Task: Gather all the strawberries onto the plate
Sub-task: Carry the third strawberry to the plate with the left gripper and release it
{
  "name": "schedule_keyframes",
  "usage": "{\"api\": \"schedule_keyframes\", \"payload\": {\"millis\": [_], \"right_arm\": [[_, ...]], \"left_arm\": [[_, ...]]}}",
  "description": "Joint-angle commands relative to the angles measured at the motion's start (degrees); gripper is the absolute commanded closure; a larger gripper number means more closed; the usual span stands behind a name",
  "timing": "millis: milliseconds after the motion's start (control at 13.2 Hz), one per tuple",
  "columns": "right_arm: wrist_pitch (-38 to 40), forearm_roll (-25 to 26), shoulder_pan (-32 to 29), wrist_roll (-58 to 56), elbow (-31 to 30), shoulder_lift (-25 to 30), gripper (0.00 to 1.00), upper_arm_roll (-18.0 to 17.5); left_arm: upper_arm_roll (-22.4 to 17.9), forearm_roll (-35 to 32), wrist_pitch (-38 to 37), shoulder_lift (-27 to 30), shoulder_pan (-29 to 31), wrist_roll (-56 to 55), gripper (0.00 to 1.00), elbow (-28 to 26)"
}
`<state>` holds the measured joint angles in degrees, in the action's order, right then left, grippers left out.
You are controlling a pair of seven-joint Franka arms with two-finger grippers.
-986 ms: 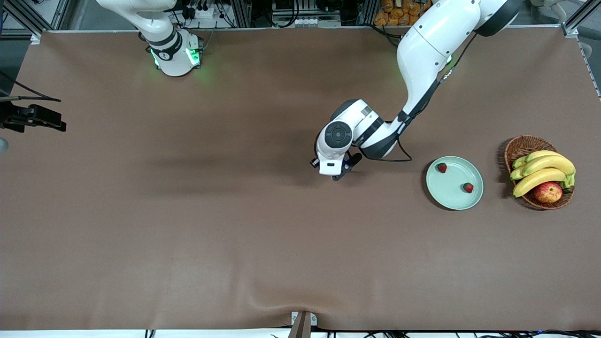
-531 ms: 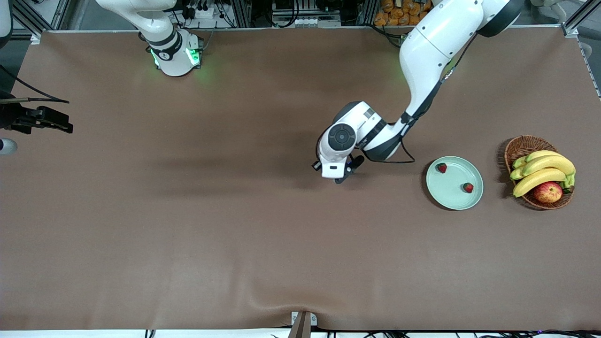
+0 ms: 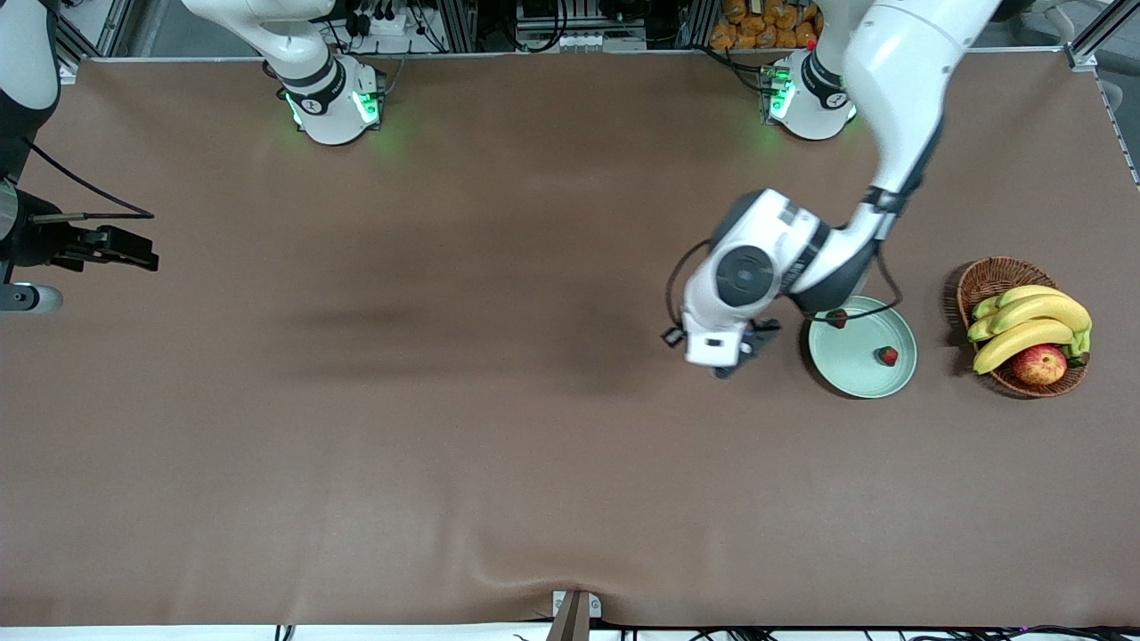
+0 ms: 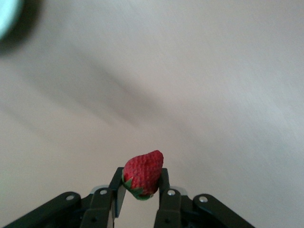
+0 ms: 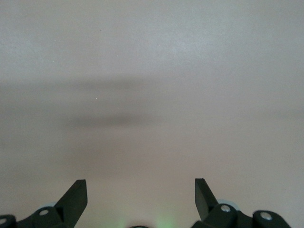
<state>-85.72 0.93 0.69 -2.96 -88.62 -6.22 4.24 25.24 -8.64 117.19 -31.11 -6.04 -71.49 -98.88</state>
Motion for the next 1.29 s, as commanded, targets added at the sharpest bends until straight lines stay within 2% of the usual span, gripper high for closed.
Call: {"api": "schedule_keyframes", "payload": {"millis": [0, 228, 455, 531, 607, 683, 910, 1062, 1214], "right_arm": [[0.29, -2.07, 0.01, 1.99, -0.94, 2.17, 0.00, -0.20], [3.62, -5.06, 0.01, 4.09, -0.23, 2.96, 0.00, -0.02], [4.33, -4.89, 0.01, 3.93, 0.20, 3.05, 0.00, -0.02], [4.33, -4.80, 0.01, 4.10, 0.29, 3.05, 0.00, -0.02], [4.25, -4.37, 0.01, 3.84, 0.38, 3.05, 0.00, -0.02], [3.98, -4.10, 0.10, 3.75, 0.38, 3.05, 0.00, 0.07], [3.72, -2.18, 0.19, 3.75, 1.00, 2.97, 0.00, 0.07], [3.98, 0.29, 0.19, 3.14, 1.09, 3.05, 0.00, -0.02], [4.07, -0.41, 0.18, 3.22, 1.09, 3.05, 0.00, -0.02]], "left_arm": [[0.42, -1.11, -2.05, 1.40, 8.20, 11.67, 1.00, -1.93], [0.42, -2.16, -2.14, 1.40, 18.05, 27.41, 1.00, -3.77], [0.60, -7.96, -2.05, 1.40, 23.07, 34.81, 1.00, -5.80], [0.60, -7.97, -2.05, 1.05, 24.48, 38.23, 0.80, -5.80], [0.68, -7.88, -2.05, 1.05, 25.54, 40.09, 0.23, -5.71], [0.77, -7.88, -2.05, 1.40, 25.99, 40.29, 0.00, -5.62], [1.65, -7.01, -4.33, 4.73, 25.82, 40.55, 0.00, -4.66], [3.76, -6.56, -6.00, 7.62, 25.90, 40.55, 0.00, -3.87], [6.38, -6.48, -9.24, 11.75, 25.82, 40.38, 0.00, -0.98]]}}
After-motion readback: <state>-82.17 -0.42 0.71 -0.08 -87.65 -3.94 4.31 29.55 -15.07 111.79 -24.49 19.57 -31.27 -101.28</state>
